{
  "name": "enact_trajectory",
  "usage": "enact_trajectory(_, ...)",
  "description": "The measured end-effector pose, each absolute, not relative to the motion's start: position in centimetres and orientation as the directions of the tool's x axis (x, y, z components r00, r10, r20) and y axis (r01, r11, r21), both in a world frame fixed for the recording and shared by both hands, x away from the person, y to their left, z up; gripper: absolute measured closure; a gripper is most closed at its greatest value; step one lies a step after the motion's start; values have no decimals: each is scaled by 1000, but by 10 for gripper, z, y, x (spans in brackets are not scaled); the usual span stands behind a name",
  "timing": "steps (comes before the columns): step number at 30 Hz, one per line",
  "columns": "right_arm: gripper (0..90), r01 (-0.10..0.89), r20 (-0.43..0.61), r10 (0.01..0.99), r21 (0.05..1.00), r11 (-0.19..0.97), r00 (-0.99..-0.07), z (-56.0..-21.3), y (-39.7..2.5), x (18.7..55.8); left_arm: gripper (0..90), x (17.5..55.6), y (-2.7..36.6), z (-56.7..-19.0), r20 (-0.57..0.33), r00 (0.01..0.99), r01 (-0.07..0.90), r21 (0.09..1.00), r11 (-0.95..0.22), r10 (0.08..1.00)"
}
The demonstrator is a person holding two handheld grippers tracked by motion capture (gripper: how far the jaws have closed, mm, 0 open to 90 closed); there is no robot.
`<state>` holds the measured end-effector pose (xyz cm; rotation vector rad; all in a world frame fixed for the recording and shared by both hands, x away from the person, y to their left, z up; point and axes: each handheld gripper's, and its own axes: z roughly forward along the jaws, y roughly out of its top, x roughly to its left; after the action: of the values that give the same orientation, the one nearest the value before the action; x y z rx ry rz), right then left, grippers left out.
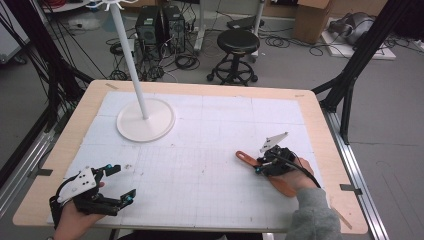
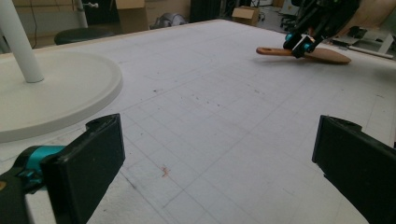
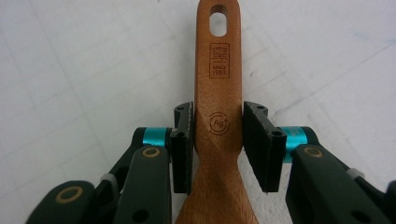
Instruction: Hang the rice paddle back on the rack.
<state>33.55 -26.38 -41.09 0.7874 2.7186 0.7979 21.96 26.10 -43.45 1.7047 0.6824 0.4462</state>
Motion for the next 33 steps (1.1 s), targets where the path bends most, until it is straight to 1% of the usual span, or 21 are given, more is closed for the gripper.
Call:
enact_trajectory(6,643,389,-60,556,652,651,-829,-393,-273,325,30,219,262,-434,-60,754,201,969,-142,654)
enact_trajectory(17,643,330,-61,581,773,542,-811,-375,-288,315,29,220,261,-434,-63,754,203,969,-141,654)
enact_trajectory(23,643,303,-48,589,822,482,-806,-366,-295,310,30,220,261,-434,-67,753,204,969,-136,654)
enact_trajectory(33,644,264,-38,569,858,440,-822,-358,-301,305,30,220,262,-434,-58,741,196,972,-133,669)
